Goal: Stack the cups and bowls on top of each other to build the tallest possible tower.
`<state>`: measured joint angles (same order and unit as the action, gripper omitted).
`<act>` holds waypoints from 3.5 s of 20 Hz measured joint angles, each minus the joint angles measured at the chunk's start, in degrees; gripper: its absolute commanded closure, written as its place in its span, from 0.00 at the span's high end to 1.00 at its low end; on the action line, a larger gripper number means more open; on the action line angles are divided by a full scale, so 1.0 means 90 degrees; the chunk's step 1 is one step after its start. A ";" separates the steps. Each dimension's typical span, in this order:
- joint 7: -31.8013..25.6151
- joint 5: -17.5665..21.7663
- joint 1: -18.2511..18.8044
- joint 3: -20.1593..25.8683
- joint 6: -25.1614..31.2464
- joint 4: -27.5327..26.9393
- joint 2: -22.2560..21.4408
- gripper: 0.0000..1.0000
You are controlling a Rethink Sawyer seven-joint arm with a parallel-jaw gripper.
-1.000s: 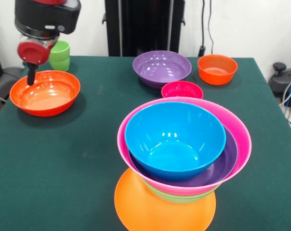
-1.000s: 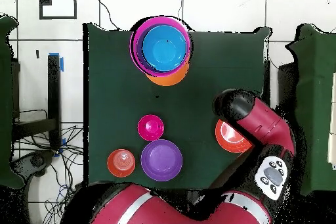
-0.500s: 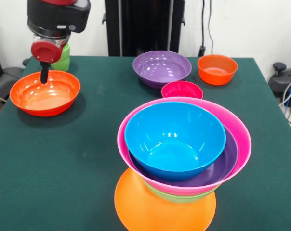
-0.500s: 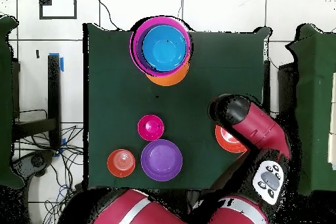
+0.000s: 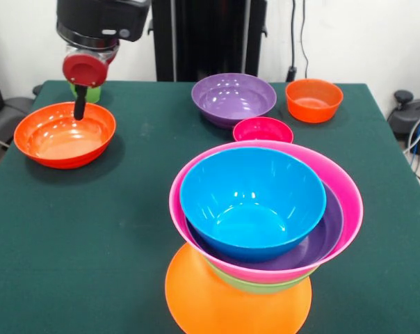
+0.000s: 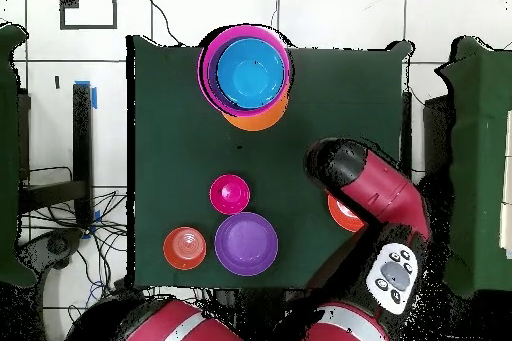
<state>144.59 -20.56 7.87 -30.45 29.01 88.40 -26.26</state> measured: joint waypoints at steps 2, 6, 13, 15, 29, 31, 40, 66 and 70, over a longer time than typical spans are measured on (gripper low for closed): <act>0.0001 -0.0072 -0.0093 0.0000 0.0000 0.0011 0.0005 1.00; 0.0026 -0.0250 -0.0237 0.0001 -0.0001 0.0053 0.0021 1.00; 0.0238 -0.0846 -0.0519 0.0001 -0.0001 0.0362 0.0022 1.00; 0.0355 -0.1043 -0.0609 0.0001 -0.0001 0.0482 0.0022 1.00; 0.1079 -0.2398 -0.0846 0.0448 -0.0004 0.1675 -0.0135 1.00; 0.1086 -0.2559 -0.0845 0.0551 -0.0005 0.1838 -0.0168 1.00; 0.1086 -0.3208 -0.0675 0.1257 -0.0298 0.2761 -0.0366 1.00; 0.1086 -0.1954 0.1673 0.3219 -0.3456 0.4006 0.0188 1.00; 0.1086 -0.1903 0.1645 0.3229 -0.3453 0.4063 0.0169 1.00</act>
<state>154.36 -37.69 22.68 -1.39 -2.07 124.97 -24.74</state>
